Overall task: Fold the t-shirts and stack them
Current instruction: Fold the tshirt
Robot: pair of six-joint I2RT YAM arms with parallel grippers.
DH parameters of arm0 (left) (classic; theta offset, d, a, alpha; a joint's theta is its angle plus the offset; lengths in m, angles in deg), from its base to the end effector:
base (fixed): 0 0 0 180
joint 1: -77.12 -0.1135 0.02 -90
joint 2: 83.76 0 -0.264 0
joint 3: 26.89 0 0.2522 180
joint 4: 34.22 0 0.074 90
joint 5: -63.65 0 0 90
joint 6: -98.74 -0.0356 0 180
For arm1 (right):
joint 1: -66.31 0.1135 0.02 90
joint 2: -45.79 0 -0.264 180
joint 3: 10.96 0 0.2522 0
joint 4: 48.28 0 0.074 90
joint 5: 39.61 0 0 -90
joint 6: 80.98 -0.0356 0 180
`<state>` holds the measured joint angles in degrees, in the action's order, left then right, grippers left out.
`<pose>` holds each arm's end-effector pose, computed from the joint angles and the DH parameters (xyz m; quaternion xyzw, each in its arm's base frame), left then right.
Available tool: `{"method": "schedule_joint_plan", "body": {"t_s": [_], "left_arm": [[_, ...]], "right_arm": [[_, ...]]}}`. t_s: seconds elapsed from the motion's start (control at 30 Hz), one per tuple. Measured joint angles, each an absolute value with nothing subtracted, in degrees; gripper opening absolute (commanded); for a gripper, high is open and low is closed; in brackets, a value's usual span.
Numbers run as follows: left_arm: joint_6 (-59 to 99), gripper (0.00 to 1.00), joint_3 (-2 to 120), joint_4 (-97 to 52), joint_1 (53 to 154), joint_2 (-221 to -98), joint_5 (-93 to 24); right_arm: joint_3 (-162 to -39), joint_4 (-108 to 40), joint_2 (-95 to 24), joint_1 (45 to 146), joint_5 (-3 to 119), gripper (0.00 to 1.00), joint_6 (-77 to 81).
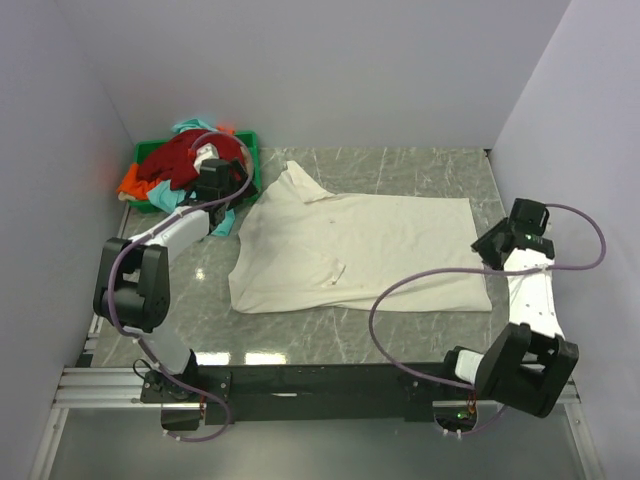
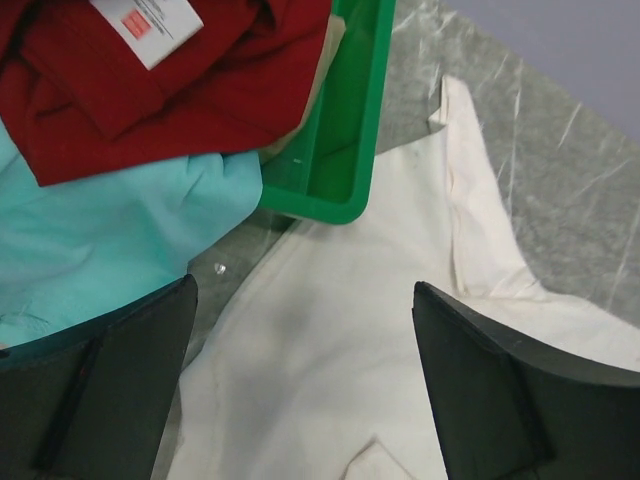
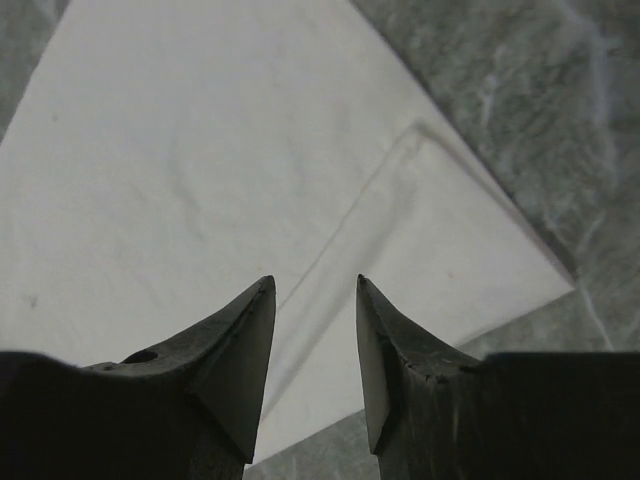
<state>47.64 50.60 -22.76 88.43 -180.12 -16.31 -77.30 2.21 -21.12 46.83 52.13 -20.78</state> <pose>0.3758 -0.0688 0.2392 -0.2483 0.8288 -0.1415 0.4810 0.2243 -0.0782 0.2686 0.3884 0.8590 0.0442 0.3306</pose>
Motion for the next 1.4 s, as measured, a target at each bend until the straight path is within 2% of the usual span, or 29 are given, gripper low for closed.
{"method": "schedule_joint_plan", "body": {"t_s": [0.27, 0.63, 1.07, 1.4], "left_arm": [[42.4, 0.91, 50.9, -20.7, 90.2, -181.1, -16.8], [34.7, 0.7, 56.0, -14.1, 95.8, -186.1, -19.0], [29.4, 0.65, 55.0, -11.6, 99.9, -188.6, -27.8], [28.7, 0.55, 56.5, -10.0, 102.5, -193.6, -30.6]], "right_arm": [[-77.3, 0.7, -29.7, 36.6, 52.6, 0.39, -18.9], [-77.3, -3.0, -38.9, 36.5, 54.1, 0.38, -19.0], [-77.1, -5.7, -39.6, 36.5, 55.0, 0.38, -19.7], [-77.1, -5.9, -39.6, 36.5, 55.7, 0.38, -19.6]]}}
